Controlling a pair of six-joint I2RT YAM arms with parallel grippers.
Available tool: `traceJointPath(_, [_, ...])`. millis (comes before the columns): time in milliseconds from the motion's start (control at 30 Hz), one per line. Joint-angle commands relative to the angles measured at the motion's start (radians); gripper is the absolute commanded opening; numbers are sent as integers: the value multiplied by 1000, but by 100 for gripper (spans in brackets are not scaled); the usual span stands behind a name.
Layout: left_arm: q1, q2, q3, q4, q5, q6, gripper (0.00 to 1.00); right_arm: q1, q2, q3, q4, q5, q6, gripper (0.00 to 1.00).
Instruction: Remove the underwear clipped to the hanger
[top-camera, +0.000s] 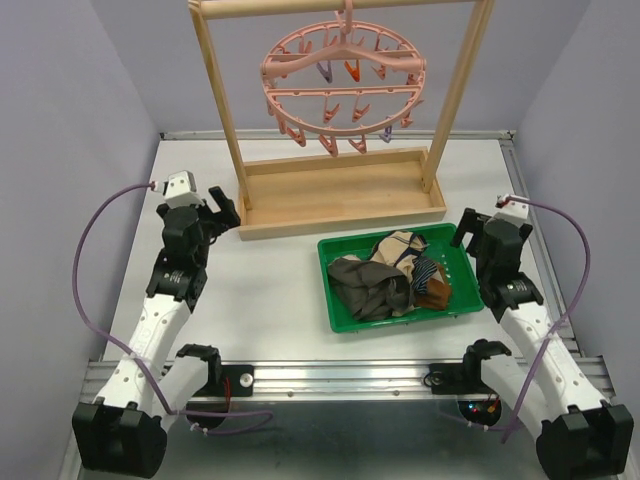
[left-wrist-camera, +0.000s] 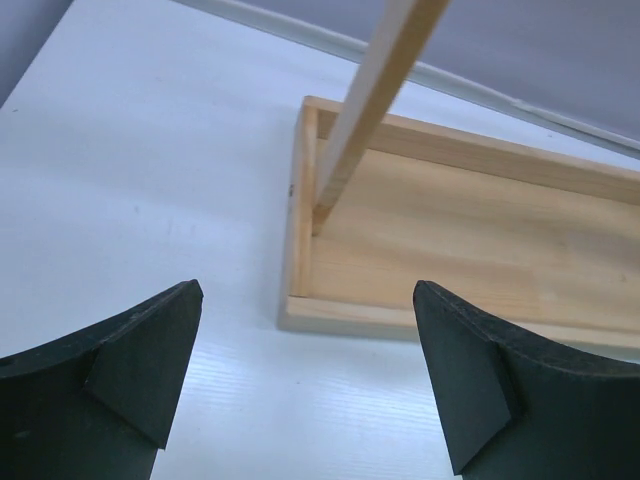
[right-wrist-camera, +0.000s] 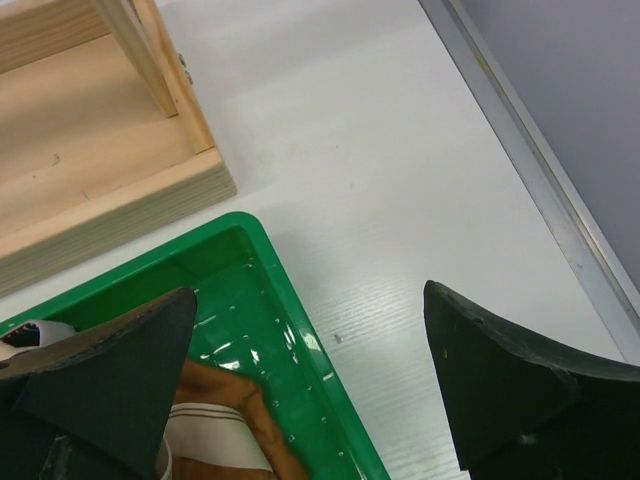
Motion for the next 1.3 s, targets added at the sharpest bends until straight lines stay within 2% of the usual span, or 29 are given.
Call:
traceJointPath(0, [112, 0, -41, 48, -8, 47, 99, -42, 115, 134, 13, -33, -13, 100])
traceJointPath(100, [169, -15, -69, 51, -15, 89, 99, -106, 202, 202, 7, -141, -28, 100])
traceJointPath(233, [189, -62, -113, 54, -72, 148, 99, -202, 346, 322, -88, -266, -65, 100])
traceJointPath(367, [214, -108, -153, 54, -94, 163, 99, -334, 403, 390, -123, -369, -36, 100])
traceJointPath(567, [215, -130, -156, 80, -91, 149, 99, -338, 440, 424, -128, -227, 13, 100])
traceJointPath(600, [217, -130, -156, 83, -87, 148, 99, -338, 458, 428, -126, -152, 16, 100])
traceJointPath(733, [215, -136, -161, 88, -81, 154, 99, -338, 466, 427, -132, -35, 23, 100])
traceJointPath(967, [215, -148, -164, 85, -71, 157, 99, -338, 422, 384, -131, -50, 67, 100])
traceJointPath(1267, [215, -144, -167, 93, -63, 165, 99, -338, 448, 376, -126, -53, 64, 100])
